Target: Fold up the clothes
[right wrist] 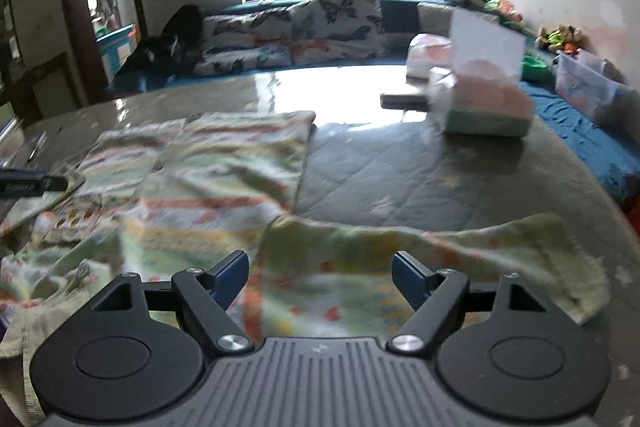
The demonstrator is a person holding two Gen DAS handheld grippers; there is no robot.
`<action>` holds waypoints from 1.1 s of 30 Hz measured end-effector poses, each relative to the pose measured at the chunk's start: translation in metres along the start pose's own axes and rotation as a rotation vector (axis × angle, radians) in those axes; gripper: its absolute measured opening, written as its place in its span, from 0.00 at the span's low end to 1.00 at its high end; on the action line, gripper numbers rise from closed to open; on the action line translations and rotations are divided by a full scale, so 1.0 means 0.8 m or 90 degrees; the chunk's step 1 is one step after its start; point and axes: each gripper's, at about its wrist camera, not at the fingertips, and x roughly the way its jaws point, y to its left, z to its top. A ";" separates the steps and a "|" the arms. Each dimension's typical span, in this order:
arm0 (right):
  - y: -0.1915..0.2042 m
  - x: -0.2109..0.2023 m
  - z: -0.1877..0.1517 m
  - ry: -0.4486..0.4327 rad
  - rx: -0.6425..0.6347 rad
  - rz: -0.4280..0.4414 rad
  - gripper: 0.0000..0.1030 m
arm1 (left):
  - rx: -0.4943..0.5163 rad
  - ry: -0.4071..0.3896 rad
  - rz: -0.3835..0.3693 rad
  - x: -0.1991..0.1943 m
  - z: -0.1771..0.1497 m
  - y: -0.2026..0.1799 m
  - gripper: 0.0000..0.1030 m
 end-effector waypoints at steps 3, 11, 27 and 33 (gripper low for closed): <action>0.008 0.007 -0.005 0.014 0.000 0.007 0.79 | -0.006 0.013 -0.011 0.015 -0.001 0.006 0.36; 0.011 0.013 -0.012 0.025 -0.008 0.006 0.81 | -0.007 0.016 -0.015 0.028 -0.006 0.007 0.23; 0.011 0.009 -0.015 0.020 0.000 -0.010 0.81 | -0.164 -0.069 0.072 -0.065 -0.027 0.131 0.04; 0.014 0.008 -0.017 0.021 -0.004 -0.018 0.83 | -0.228 -0.090 0.121 -0.104 -0.073 0.187 0.04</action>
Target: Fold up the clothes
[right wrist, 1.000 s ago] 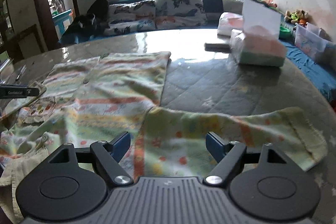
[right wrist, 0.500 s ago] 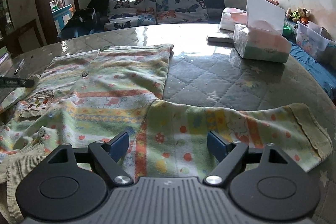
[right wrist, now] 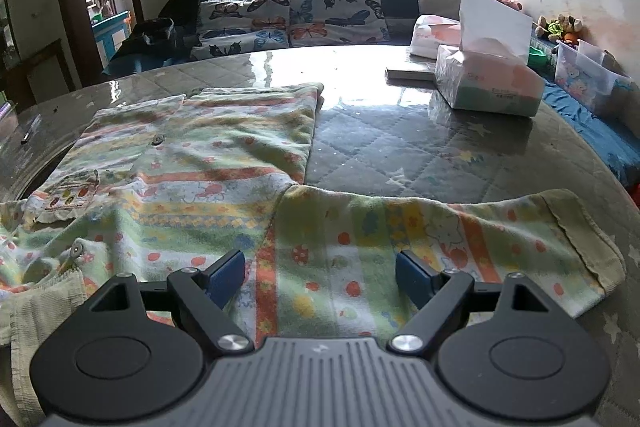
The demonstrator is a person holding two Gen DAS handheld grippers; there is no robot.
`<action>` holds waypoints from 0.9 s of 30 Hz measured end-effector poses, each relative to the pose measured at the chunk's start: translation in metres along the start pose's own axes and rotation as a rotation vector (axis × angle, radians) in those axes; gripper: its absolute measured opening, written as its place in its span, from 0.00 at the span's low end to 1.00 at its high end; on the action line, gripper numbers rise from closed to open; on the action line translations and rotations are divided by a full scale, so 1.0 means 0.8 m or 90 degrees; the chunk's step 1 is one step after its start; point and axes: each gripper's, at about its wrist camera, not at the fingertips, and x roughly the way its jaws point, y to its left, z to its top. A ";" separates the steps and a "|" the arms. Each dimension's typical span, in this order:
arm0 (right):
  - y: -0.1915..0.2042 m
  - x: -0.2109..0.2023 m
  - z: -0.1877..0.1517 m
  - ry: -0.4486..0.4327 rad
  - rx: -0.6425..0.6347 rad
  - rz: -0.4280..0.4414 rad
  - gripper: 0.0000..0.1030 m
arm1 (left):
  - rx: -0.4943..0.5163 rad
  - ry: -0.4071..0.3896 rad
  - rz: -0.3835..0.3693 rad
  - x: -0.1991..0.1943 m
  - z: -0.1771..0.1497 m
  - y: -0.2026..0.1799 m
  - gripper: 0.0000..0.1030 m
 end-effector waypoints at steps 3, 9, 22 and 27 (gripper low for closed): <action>0.001 0.001 0.000 0.002 -0.003 -0.005 0.84 | -0.016 0.006 0.029 -0.004 -0.014 0.031 0.04; 0.012 -0.005 0.002 0.003 -0.025 -0.013 0.84 | -0.029 0.054 0.073 0.008 -0.043 0.075 0.04; 0.112 -0.061 0.004 -0.022 -0.172 0.167 0.84 | -0.032 0.057 0.084 0.017 -0.041 0.079 0.04; 0.154 -0.072 -0.012 -0.005 -0.235 0.237 0.84 | -0.041 0.063 0.087 0.019 -0.043 0.081 0.04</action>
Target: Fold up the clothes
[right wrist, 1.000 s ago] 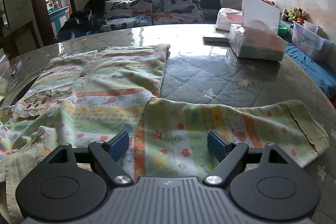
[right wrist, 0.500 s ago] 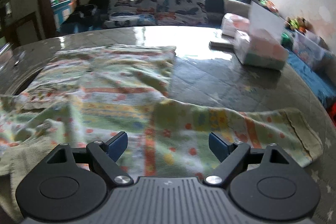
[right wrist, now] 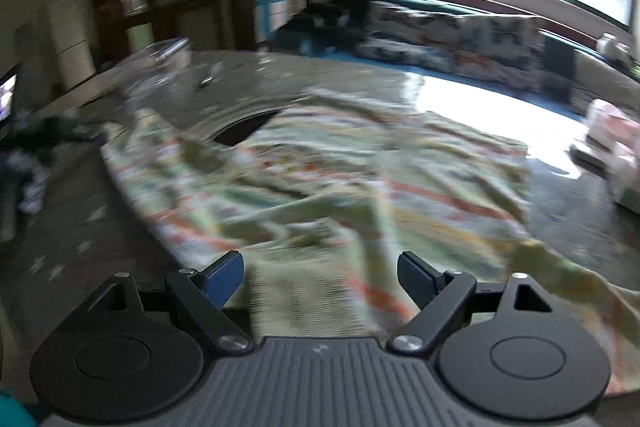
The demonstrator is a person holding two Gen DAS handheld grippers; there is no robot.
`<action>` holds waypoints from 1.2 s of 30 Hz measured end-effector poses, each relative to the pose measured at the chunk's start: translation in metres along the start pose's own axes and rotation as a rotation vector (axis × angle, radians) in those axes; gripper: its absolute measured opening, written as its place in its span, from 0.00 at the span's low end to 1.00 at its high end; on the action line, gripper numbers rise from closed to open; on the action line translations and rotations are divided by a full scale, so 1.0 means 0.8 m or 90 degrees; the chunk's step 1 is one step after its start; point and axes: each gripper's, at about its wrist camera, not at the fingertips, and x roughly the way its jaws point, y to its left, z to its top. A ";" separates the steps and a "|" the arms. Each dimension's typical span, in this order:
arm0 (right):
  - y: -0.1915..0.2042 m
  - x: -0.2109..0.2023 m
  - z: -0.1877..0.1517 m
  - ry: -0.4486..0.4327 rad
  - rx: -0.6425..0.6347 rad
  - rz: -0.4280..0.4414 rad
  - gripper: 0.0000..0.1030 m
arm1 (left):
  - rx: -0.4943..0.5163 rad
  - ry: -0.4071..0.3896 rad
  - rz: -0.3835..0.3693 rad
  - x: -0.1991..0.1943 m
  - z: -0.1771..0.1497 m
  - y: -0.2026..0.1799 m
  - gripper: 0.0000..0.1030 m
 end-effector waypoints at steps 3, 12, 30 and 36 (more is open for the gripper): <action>0.024 0.000 -0.002 0.005 -0.032 0.026 0.82 | 0.002 0.000 0.001 0.000 0.000 -0.001 0.04; 0.069 0.012 -0.021 0.028 -0.157 0.010 0.49 | 0.000 0.002 0.006 0.000 0.000 -0.002 0.04; 0.057 -0.005 -0.031 0.052 -0.156 0.067 0.23 | -0.009 0.003 0.035 -0.007 0.000 0.020 0.01; 0.045 -0.031 -0.019 0.023 -0.126 0.088 0.39 | 0.018 0.002 0.017 -0.021 0.000 0.017 0.01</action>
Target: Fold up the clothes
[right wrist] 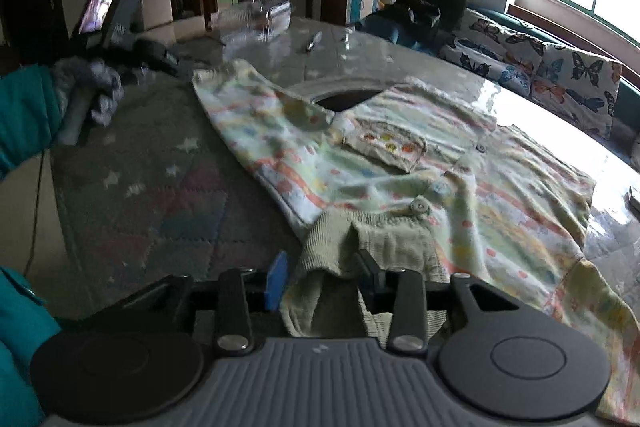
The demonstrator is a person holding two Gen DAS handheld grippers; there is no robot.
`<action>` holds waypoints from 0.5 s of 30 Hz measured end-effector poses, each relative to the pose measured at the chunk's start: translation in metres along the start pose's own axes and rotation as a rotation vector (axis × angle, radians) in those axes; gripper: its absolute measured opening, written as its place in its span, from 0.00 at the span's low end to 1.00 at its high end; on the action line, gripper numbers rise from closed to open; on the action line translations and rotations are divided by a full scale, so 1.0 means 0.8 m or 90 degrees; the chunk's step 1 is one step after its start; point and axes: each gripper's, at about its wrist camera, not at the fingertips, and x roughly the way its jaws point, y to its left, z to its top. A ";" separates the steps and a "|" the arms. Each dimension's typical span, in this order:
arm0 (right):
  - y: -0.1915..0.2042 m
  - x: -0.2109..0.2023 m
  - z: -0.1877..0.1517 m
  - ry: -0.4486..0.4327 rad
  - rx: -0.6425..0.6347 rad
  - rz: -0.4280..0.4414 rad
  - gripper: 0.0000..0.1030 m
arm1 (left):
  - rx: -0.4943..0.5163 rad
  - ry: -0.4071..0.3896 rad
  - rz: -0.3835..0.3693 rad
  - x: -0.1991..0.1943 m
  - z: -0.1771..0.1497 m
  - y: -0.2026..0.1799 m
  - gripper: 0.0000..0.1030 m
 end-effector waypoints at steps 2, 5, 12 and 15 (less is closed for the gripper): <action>-0.005 -0.003 0.003 -0.008 0.010 -0.009 0.39 | 0.015 -0.005 -0.026 -0.011 0.000 -0.014 0.02; -0.016 0.001 0.005 -0.014 0.023 -0.039 0.38 | 0.037 -0.003 -0.089 -0.029 -0.002 -0.044 0.02; -0.026 0.024 0.005 0.000 0.039 -0.052 0.36 | 0.129 0.004 -0.246 -0.070 -0.018 -0.135 0.03; -0.026 0.039 0.001 0.015 0.041 -0.053 0.34 | 0.169 0.009 -0.302 -0.086 -0.031 -0.172 0.04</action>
